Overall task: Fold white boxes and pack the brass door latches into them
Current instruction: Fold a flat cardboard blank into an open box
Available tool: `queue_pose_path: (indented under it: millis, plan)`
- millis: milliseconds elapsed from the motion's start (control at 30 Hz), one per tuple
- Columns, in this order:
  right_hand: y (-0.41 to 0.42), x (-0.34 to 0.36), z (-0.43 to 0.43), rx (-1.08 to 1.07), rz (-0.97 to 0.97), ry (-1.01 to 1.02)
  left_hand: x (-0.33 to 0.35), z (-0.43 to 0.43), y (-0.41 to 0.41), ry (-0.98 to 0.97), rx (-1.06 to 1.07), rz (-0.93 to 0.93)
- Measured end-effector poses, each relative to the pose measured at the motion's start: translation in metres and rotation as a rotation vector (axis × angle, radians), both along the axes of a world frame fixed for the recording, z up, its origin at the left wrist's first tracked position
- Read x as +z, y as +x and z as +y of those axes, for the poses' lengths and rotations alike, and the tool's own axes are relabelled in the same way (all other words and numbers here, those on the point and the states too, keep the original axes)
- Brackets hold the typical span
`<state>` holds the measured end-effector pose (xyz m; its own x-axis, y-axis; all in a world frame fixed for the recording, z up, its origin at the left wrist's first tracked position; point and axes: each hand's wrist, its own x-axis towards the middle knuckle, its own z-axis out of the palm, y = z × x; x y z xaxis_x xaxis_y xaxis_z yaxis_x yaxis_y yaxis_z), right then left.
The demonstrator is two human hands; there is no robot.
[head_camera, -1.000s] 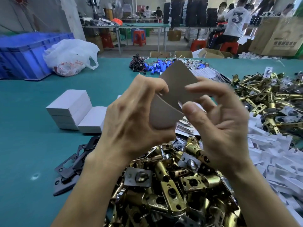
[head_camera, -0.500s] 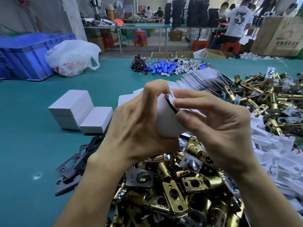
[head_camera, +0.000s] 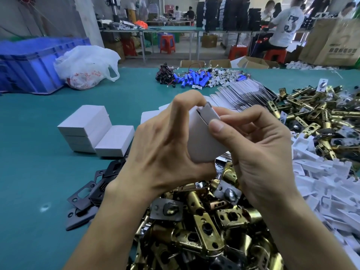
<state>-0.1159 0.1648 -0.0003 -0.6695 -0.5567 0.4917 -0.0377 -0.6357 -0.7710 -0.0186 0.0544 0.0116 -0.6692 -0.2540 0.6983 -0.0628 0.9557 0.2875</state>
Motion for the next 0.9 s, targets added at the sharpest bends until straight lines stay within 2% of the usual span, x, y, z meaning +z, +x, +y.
queue_pose_path:
  millis: [267, 500, 767, 900]
  plan:
    - [0.002, -0.002, -0.002, -0.155, 0.019, 0.026, -0.002, 0.003, -0.003, -0.011, 0.018, -0.036]
    - [0.002, -0.001, -0.002, -0.185, 0.116, 0.054, -0.002, 0.003, -0.003, 0.008, 0.03, -0.04]
    - [-0.012, 0.001, 0.006, -0.107, 0.162, 0.152, -0.001, 0.004, -0.002, 0.02, 0.024, -0.057]
    - [-0.012, 0.003, 0.007, 0.006, 0.233, 0.152, 0.001, 0.002, 0.0, 0.109, 0.037, 0.014]
